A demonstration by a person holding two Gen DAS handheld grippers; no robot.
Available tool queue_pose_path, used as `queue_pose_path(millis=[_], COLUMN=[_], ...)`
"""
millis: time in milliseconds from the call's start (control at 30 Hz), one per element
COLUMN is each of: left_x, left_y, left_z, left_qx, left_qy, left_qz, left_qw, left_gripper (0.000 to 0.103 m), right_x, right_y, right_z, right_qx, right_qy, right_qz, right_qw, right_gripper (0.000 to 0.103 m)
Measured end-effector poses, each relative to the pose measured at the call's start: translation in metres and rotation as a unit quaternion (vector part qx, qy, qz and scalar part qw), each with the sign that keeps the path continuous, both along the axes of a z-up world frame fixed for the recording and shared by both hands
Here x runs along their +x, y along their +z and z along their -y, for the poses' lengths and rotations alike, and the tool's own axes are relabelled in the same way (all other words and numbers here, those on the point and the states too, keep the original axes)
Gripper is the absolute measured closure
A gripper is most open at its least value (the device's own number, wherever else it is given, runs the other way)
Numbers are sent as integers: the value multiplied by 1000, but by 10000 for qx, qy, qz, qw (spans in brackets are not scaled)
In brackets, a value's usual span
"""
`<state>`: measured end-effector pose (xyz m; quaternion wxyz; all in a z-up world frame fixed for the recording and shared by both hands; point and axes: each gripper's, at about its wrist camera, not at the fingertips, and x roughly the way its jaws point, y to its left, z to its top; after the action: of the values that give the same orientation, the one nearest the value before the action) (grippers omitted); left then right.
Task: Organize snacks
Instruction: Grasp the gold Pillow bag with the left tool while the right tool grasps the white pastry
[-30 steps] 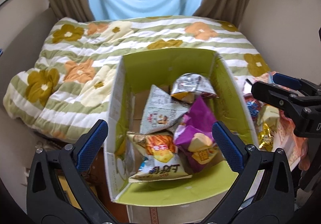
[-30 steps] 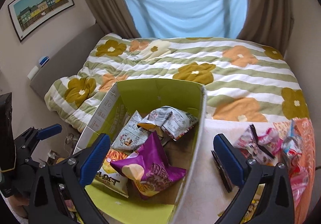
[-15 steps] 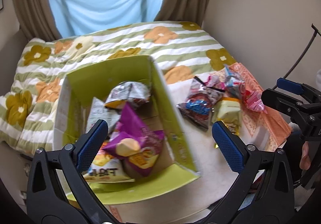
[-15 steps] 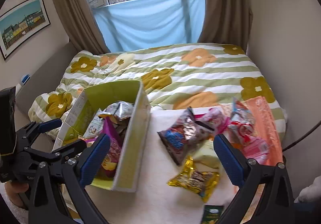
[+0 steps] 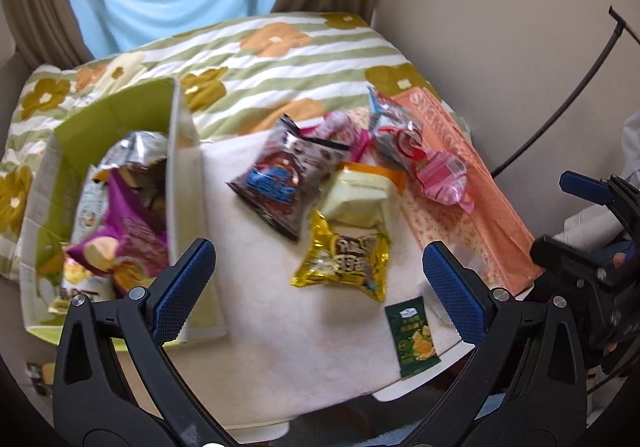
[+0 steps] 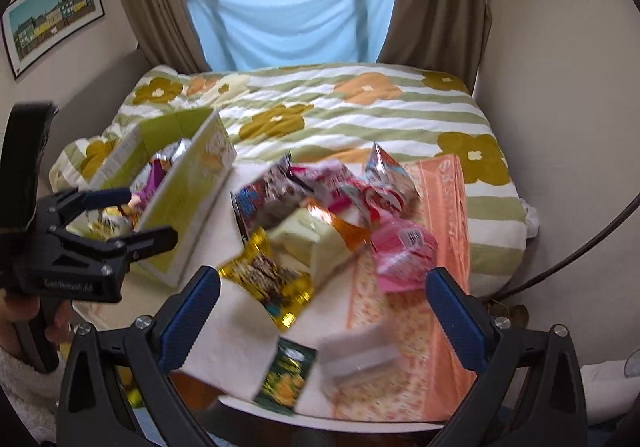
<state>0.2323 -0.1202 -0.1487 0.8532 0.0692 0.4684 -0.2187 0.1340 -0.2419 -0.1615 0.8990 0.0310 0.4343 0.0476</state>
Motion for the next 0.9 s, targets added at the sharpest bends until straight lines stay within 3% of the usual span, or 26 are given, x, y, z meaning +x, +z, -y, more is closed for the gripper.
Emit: queue_pose_path(millis=[367, 767, 900], left_x=[16, 49, 54], left_y=[-84, -148, -157], left_z=[44, 41, 43], left_qx=[504, 157, 94], left_qy=[-340, -399, -436], left_qz=[-466, -1028, -1178], left_qw=[9971, 9938, 9920], left_gripper=[0, 1, 10], right_x=[-13, 2, 1], right_y=[-76, -141, -152], right_z=[21, 27, 28], right_qx=[100, -5, 10], right_qy=[356, 295, 389], right_qz=[-554, -985, -1082], right_qw=[9978, 9947, 9934], right_gripper=[1, 1, 1])
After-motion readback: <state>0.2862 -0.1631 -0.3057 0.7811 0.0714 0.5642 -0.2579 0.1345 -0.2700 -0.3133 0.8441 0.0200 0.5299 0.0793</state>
